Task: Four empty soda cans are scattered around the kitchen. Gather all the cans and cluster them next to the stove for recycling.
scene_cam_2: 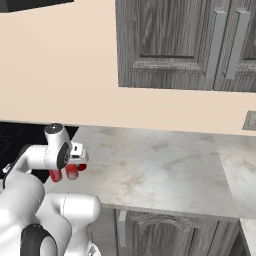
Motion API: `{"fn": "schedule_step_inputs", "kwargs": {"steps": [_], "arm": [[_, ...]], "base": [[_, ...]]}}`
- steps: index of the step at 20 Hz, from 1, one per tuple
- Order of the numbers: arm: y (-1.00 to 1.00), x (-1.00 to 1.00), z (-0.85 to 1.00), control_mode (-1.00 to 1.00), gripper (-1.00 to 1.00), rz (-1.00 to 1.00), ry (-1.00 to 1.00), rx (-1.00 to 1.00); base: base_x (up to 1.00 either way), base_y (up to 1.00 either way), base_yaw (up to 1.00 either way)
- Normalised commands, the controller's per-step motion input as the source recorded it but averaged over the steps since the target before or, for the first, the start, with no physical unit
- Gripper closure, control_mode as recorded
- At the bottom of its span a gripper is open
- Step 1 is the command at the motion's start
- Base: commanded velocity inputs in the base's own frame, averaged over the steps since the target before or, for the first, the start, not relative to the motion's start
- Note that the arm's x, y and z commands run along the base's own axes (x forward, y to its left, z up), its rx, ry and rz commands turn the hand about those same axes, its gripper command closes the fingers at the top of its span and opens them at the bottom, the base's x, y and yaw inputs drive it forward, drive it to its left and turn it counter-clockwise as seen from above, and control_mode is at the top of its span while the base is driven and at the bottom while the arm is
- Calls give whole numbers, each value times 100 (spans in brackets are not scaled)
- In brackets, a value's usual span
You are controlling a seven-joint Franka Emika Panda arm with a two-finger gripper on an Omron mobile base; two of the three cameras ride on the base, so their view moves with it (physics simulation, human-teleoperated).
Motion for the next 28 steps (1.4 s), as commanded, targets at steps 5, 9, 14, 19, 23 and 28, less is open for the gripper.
{"fn": "schedule_step_inputs", "kwargs": {"steps": [5,9,14,19,23,28], "arm": [[0,1,-34,-100,100,0,0,0],[0,0,-34,-100,100,0,0,0],[-1,0,-33,-100,100,1,-1,1],[0,0,-35,-100,100,2,-1,2],[0,0,-39,-100,100,1,0,2],[-17,-19,-35,-100,-100,0,-2,0]], "base": [[0,0,0],[0,0,0],[0,0,0],[0,0,0],[0,0,0],[0,0,0]]}}
